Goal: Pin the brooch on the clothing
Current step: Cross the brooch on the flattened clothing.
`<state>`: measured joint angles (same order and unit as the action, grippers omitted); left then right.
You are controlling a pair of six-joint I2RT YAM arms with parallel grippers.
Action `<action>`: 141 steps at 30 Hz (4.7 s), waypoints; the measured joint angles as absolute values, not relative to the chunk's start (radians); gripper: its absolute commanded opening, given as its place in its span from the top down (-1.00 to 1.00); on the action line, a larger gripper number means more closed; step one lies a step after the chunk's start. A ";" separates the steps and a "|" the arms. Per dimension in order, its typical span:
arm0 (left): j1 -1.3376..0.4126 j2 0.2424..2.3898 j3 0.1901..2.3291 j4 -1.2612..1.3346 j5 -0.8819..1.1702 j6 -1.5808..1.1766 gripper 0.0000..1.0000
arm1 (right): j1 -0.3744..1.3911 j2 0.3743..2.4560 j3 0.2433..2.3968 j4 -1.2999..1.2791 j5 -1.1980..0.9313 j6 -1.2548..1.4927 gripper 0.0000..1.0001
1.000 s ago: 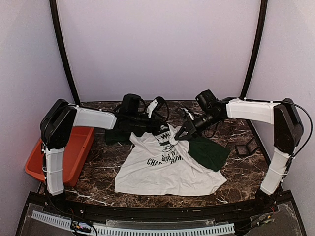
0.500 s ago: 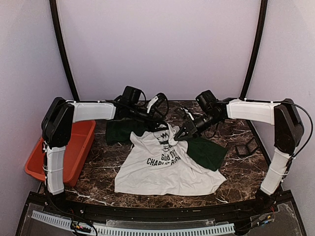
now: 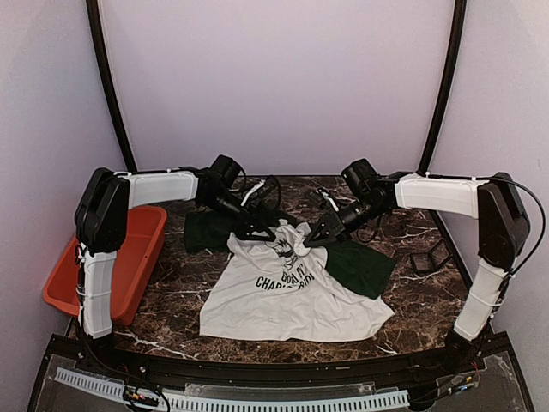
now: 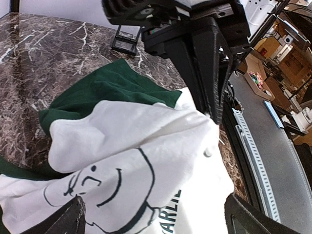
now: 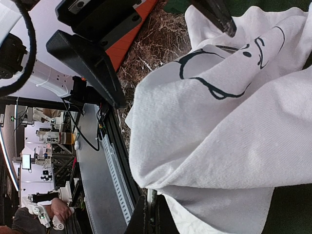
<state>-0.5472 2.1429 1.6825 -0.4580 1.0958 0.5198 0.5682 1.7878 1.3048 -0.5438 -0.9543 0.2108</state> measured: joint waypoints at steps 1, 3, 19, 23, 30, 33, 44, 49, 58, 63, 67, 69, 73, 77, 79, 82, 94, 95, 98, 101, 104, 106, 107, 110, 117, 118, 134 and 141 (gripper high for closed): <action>-0.548 2.143 1.682 -0.475 1.106 0.534 -0.97 | 0.568 1.787 1.304 -0.544 -0.954 0.211 1.00; -0.548 2.143 1.682 -0.509 1.129 0.561 -0.97 | 0.567 1.787 1.304 -0.545 -0.954 0.212 1.00; -0.610 2.200 1.742 -0.308 1.215 0.319 -0.97 | 0.567 1.787 1.303 -0.546 -0.954 0.215 1.00; -0.638 2.242 1.833 -0.402 1.211 0.369 -0.93 | 0.566 1.787 1.303 -0.547 -0.954 0.215 1.00; -0.655 2.271 1.879 -0.513 1.213 0.435 -0.81 | 0.566 1.787 1.303 -0.547 -0.954 0.215 1.00; -0.655 2.282 1.882 -0.532 1.216 0.445 -0.74 | 0.566 1.787 1.303 -0.547 -0.954 0.215 1.00; -0.655 2.331 1.913 -0.558 1.240 0.459 -0.46 | 0.567 1.787 1.303 -0.550 -0.954 0.215 1.00; -0.656 2.331 1.916 -0.559 1.250 0.459 -0.43 | 0.567 1.787 1.303 -0.550 -0.954 0.215 1.00; -0.671 2.347 1.966 -0.622 1.239 0.495 -0.37 | 0.566 1.787 1.303 -0.564 -0.954 0.215 1.00; -0.681 2.360 1.997 -0.665 1.227 0.529 -0.29 | 0.566 1.787 1.303 -0.578 -0.954 0.217 1.00; -0.683 2.368 2.015 -0.694 1.219 0.546 -0.26 | 0.566 1.787 1.303 -0.586 -0.953 0.218 1.00; -0.683 2.371 2.020 -0.705 1.218 0.552 -0.26 | 0.566 1.787 1.303 -0.590 -0.953 0.218 1.00; -0.683 2.373 2.025 -0.712 1.219 0.559 -0.25 | 0.566 1.787 1.303 -0.591 -0.953 0.218 1.00; -0.683 2.374 2.025 -0.712 1.225 0.562 -0.25 | 0.566 1.787 1.303 -0.591 -0.954 0.218 1.00; -0.683 2.375 2.025 -0.712 1.229 0.562 -0.24 | 0.566 1.787 1.303 -0.591 -0.954 0.218 1.00; -0.683 2.376 2.025 -0.712 1.232 0.562 -0.21 | 0.562 1.787 1.303 -0.591 -0.954 0.218 1.00; -0.706 2.377 2.027 -0.704 1.239 0.559 -0.02 | 0.556 1.787 1.308 -0.590 -0.971 0.242 1.00; -0.712 2.377 2.027 -0.704 1.238 0.557 0.00 | 0.554 1.787 1.309 -0.589 -0.974 0.245 1.00; -0.722 2.377 2.027 -0.704 1.237 0.553 0.04 | 0.551 1.787 1.311 -0.574 -0.984 0.258 1.00; -0.723 2.377 2.027 -0.703 1.239 0.545 0.02 | 0.550 1.787 1.311 -0.568 -0.989 0.264 1.00; -0.721 2.377 2.027 -0.692 1.247 0.537 -0.04 | 0.544 1.787 1.311 -0.563 -0.992 0.267 1.00; -0.717 2.377 2.026 -0.671 1.261 0.521 -0.14 | 0.537 1.787 1.310 -0.556 -0.999 0.267 1.00; -0.715 2.377 2.024 -0.657 1.267 0.510 -0.20 | 0.533 1.787 1.308 -0.550 -1.003 0.267 1.00; -0.703 2.372 1.987 -0.571 1.299 0.450 -0.38 | 0.518 1.776 1.284 -0.530 -1.016 0.268 1.00; -0.670 2.343 1.801 -0.160 1.367 0.117 -0.62 | 0.500 1.753 1.258 -0.514 -1.030 0.271 1.00; -0.665 2.338 1.759 -0.036 1.381 0.019 -0.62 | 0.500 1.753 1.258 -0.513 -1.032 0.271 1.00; -0.633 2.453 1.741 1.167 1.460 -1.090 -0.48 | 0.495 1.741 1.252 -0.493 -1.039 0.286 1.00; -0.620 2.400 1.682 0.897 1.323 -0.847 -0.73 | 0.495 1.741 1.256 -0.497 -1.019 0.316 1.00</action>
